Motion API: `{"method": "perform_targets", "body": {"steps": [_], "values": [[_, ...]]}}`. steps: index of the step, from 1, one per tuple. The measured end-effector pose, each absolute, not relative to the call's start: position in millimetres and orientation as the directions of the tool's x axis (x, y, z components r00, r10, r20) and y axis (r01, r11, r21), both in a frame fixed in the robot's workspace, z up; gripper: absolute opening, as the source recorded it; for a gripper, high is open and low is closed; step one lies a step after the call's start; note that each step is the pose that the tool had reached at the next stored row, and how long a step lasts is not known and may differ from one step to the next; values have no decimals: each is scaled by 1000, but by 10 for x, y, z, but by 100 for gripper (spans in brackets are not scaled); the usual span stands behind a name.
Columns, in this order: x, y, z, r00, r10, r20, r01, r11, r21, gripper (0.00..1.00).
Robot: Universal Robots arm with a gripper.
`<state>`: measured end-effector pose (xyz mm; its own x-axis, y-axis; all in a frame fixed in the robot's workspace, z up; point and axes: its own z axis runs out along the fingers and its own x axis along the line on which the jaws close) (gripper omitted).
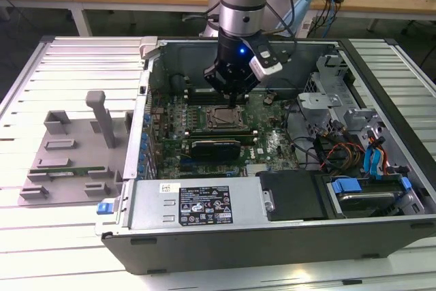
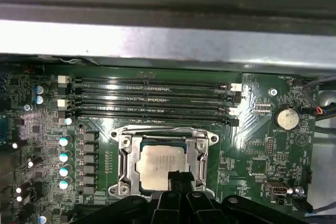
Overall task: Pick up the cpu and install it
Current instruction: 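Install the first cpu locking lever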
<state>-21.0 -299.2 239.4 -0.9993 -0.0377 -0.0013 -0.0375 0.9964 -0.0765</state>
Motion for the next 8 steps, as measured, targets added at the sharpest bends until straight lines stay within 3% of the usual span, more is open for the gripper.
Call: {"method": "perform_targets", "body": {"steps": [8], "values": [[-210,-2992,2516,-999,-38,-1,-37,996,-81,11]]}}
